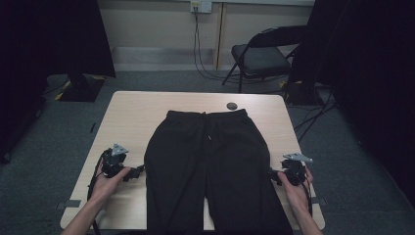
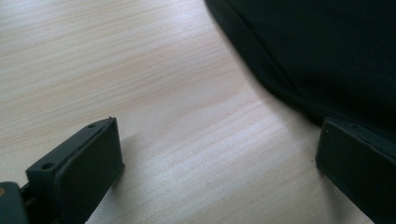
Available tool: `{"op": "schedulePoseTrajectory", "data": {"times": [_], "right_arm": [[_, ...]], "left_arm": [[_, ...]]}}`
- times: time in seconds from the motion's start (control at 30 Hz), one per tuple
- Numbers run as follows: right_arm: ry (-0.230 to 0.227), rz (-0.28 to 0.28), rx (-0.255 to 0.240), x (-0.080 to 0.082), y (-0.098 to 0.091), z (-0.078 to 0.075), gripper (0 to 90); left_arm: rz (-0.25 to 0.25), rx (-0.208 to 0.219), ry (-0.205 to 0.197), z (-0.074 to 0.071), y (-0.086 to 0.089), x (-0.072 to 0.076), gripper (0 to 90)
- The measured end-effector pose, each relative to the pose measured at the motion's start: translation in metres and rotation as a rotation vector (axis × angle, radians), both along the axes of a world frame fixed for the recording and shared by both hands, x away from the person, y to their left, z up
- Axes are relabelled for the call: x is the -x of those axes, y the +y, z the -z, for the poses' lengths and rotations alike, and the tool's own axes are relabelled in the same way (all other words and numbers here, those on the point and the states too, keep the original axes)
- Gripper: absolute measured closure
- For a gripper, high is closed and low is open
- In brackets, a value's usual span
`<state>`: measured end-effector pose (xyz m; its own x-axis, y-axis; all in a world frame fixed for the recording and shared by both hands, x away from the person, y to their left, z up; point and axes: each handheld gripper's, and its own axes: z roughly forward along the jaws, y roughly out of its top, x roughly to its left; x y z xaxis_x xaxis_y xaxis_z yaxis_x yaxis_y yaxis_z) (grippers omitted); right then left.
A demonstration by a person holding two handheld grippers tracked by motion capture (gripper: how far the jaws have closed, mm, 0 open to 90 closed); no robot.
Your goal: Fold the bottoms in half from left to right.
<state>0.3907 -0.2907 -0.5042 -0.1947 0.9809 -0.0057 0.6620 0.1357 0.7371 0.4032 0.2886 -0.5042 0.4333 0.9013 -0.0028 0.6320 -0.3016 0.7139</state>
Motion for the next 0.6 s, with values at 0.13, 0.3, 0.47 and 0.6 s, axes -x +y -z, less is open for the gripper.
{"op": "schedulePoseTrajectory", "data": {"times": [0.13, 0.3, 0.47, 0.6], "right_arm": [[0.008, -0.015, 0.004, -0.002, -0.001, -0.001, 11.7], [0.018, -0.037, 0.049, -0.002, 0.003, -0.007, 17.9], [-0.066, -0.026, 0.023, 0.006, 0.002, -0.03, 19.7], [-0.115, -0.084, -0.045, 0.019, 0.01, -0.05, 22.6]], "left_arm": [[-0.001, -0.005, -0.001, 0.0, 0.001, 0.0, 0.2], [-0.014, -0.005, 0.005, -0.006, 0.006, 0.003, 13.5], [0.006, -0.04, 0.006, -0.014, 0.006, 0.007, 20.2], [0.033, 0.01, -0.049, -0.03, 0.002, 0.017, 21.4]]}}
